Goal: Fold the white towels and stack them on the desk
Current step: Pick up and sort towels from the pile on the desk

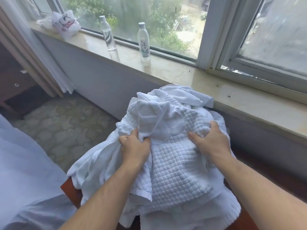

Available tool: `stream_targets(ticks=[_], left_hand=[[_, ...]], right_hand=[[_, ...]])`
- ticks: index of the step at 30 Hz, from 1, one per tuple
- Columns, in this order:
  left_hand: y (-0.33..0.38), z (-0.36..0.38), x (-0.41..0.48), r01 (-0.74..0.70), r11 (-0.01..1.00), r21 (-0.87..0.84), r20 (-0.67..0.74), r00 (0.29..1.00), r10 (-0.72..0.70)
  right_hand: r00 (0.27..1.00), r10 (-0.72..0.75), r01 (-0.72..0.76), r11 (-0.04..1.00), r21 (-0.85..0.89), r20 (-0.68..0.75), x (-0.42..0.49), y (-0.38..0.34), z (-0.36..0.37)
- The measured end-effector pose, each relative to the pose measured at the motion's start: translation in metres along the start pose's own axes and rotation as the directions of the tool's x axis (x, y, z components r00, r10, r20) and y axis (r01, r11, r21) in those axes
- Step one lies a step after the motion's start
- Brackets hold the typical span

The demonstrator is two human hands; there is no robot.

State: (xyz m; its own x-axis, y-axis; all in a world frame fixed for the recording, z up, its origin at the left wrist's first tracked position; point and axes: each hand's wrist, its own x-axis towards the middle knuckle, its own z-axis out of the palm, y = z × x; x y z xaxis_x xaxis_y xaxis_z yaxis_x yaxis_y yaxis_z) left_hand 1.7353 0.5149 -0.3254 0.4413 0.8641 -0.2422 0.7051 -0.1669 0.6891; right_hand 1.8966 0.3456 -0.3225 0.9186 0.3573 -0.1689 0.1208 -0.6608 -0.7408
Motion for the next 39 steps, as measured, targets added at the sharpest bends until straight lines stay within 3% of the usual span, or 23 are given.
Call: stream_targets(ticks=[3, 5, 8, 14, 19, 24, 29, 32, 36, 39], left_hand=[[0.001, -0.005, -0.01, -0.099, 0.995, -0.009, -0.036, 0.994, 0.099], [0.003, -0.008, -0.018, -0.162, 0.986, -0.043, -0.087, 0.984, 0.158], [0.006, -0.015, -0.034, -0.185, 0.969, -0.163, -0.156, 0.975, 0.16], [0.033, -0.013, -0.097, -0.188, 0.862, -0.47, -0.011, 0.978, 0.207], [0.057, -0.001, -0.143, -0.099, 0.718, -0.689, 0.14, 0.954, 0.266], [0.077, 0.035, -0.185, -0.023, 0.654, -0.756, 0.24, 0.92, 0.309], [0.119, 0.086, -0.239, 0.054, 0.603, -0.796, 0.345, 0.859, 0.379], [0.144, 0.119, -0.268, 0.121, 0.59, -0.798, 0.434, 0.796, 0.423], [0.167, 0.169, -0.298, 0.182, 0.632, -0.753, 0.552, 0.697, 0.457], [0.183, 0.207, -0.321, 0.233, 0.67, -0.705, 0.641, 0.613, 0.462]], right_hand=[[1.0, 0.018, -0.025, 0.934, 0.357, 0.022, -0.016, 0.0, -0.008], [0.998, 0.013, -0.046, 0.801, 0.596, 0.059, -0.032, 0.001, -0.008], [0.98, -0.031, -0.138, 0.612, 0.778, 0.199, -0.055, 0.008, -0.01], [0.953, -0.135, -0.179, 0.476, 0.861, 0.273, -0.086, 0.024, -0.048], [0.972, -0.155, -0.1, 0.408, 0.907, 0.177, -0.114, 0.045, -0.089], [0.975, -0.191, -0.051, 0.298, 0.953, 0.112, -0.14, 0.077, -0.144], [0.963, -0.269, 0.102, 0.247, 0.964, -0.033, -0.158, 0.116, -0.218], [0.974, -0.211, 0.127, 0.209, 0.97, -0.082, -0.171, 0.146, -0.253], [0.985, -0.017, 0.171, 0.256, 0.952, -0.172, -0.19, 0.185, -0.29], [0.987, 0.091, 0.109, 0.212, 0.971, -0.13, -0.206, 0.213, -0.316]])
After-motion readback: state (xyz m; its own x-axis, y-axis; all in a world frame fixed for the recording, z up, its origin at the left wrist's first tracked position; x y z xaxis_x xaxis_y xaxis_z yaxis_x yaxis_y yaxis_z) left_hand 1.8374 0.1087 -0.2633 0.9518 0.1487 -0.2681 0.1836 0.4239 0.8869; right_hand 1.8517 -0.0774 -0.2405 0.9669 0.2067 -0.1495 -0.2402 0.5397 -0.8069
